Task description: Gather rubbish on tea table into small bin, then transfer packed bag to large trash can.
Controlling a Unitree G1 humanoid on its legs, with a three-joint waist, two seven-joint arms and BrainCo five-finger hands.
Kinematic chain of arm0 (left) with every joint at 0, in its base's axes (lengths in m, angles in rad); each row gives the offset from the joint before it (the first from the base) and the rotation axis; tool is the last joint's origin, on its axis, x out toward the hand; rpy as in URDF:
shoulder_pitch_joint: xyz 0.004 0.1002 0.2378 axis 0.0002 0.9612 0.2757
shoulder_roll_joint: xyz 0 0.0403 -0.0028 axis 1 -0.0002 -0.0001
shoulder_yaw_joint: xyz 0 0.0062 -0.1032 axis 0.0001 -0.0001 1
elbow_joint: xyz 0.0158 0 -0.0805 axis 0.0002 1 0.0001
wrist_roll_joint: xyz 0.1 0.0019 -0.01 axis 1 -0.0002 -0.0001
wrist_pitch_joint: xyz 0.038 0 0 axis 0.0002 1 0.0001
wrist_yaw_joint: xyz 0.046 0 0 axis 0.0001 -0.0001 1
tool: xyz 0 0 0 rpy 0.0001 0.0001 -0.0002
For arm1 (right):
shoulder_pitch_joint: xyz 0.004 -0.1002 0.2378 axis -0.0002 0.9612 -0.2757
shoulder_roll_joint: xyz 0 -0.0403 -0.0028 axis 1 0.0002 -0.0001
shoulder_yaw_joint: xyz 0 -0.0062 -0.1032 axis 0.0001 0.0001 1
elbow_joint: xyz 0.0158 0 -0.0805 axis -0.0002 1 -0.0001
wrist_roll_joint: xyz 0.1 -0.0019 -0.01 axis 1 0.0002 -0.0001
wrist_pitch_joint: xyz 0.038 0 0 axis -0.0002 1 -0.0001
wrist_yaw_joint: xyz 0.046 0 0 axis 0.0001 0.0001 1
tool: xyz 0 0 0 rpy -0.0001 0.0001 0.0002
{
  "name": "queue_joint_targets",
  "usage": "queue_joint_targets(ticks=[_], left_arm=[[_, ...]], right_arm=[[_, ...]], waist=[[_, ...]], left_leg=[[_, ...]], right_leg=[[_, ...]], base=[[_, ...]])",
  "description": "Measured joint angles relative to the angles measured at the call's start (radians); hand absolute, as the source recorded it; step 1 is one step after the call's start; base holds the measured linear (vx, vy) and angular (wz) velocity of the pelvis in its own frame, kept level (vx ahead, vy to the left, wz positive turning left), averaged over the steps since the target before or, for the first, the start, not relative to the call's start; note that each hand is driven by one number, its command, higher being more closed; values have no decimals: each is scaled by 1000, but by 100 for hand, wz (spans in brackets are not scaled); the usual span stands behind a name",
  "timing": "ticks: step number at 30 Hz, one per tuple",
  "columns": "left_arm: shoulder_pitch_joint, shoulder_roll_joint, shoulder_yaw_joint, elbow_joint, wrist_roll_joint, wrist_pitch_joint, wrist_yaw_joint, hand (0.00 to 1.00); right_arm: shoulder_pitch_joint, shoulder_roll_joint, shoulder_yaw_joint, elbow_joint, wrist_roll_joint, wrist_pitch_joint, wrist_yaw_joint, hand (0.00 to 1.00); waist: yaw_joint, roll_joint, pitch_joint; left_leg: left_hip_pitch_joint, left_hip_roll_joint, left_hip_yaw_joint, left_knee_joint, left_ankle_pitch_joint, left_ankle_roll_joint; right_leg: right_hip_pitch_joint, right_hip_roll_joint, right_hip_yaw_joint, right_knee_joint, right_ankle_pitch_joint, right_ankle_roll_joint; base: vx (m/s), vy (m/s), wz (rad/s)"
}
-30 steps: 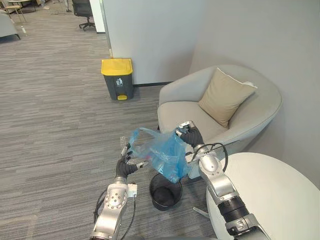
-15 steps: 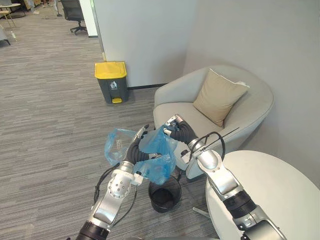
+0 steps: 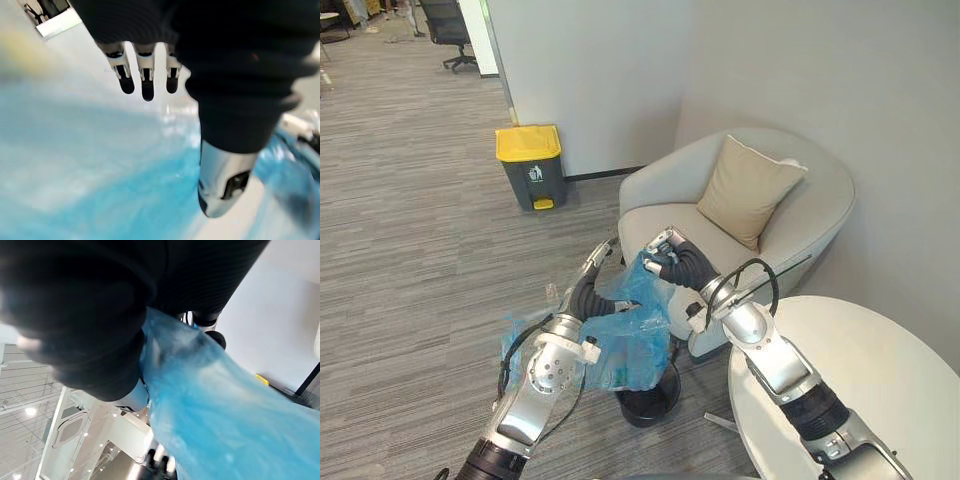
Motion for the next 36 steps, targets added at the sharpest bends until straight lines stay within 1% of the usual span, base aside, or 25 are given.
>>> queue_joint_targets(ticks=[2, 5, 8, 10, 12, 15, 21, 28, 32, 34, 36], left_arm=[[0, 12, 6, -11, 0, 0, -4, 0], [6, 16, 7, -11, -1, 0, -7, 0], [8, 16, 6, -1, -6, -1, -19, 0], [8, 15, 3, 37, -6, -11, -44, 0], [8, 13, -9, 79, -6, -18, -59, 0], [8, 5, -31, 108, -13, -19, -78, 0], [8, -14, -60, 164, -21, -22, -99, 0], [8, -16, -88, 216, 40, -37, -99, 0], [8, -23, -114, 244, 49, -38, -99, 0], [7, -33, -127, 250, 49, -40, -99, 0], [5, -61, -139, 260, 49, -40, -99, 0]], right_arm=[[1, -4, 0, -3, 0, 0, 1, 100], [18, -10, 2, -67, 2, -2, 3, 100], [23, -8, 8, -117, 6, -22, 5, 100], [25, -8, 10, -137, 23, -28, 7, 100], [32, -5, 10, -162, 45, -39, 8, 100], [50, -2, 15, -188, 47, -45, 9, 100], [51, 1, 27, -187, 44, -45, 9, 100], [51, 5, 42, -188, 46, -45, 10, 100], [51, 22, 85, -188, 69, -45, 18, 100], [51, 40, 108, -188, 84, -45, 19, 100], [51, 58, 133, -187, 85, -45, 21, 100]], waist=[[-1, 3, -2], [-3, 14, -16], [-8, 22, -22], [-10, 24, -32], [-14, 23, -34], [-14, 21, -36], [-15, 20, -37], [-16, 17, -39], [-17, 14, -42], [-17, 14, -42], [-17, 13, -43]], left_leg=[[3, 0, 3, -2, 0, 0], [11, 0, 13, -14, 1, 2], [21, 1, 23, -20, 2, 2], [24, 1, 25, -25, 2, 2], [25, 1, 28, -27, 2, 2], [26, 2, 37, -28, 2, 2], [27, 2, 45, -30, 2, 2], [27, 3, 45, -30, 2, 2], [28, 3, 46, -30, 2, 2], [28, 3, 48, -30, 2, 2], [28, 2, 48, -31, 2, 2]], right_leg=[[1, 0, 3, 0, 0, 0], [-1, 1, 7, -1, 0, 0], [1, 2, 18, -1, 0, 0], [0, 3, 22, -2, 0, 0], [0, 3, 24, -2, 0, 0], [-2, 4, 28, -3, 0, 0], [-5, 4, 34, -3, 1, 2], [-5, 4, 34, -2, 1, 2], [-6, 5, 35, -2, 1, 2], [-6, 5, 37, -2, 1, 2], [-7, 5, 39, -1, 2, 3]], base=[[-18, 5, -5], [-12, 7, -7], [-6, 10, -10], [-8, 9, -8], [-2, 6, -2], [1, 8, -3], [-1, 7, -3], [0, 0, 0], [0, 0, 0], [0, 0, 0], [0, 0, 0]])
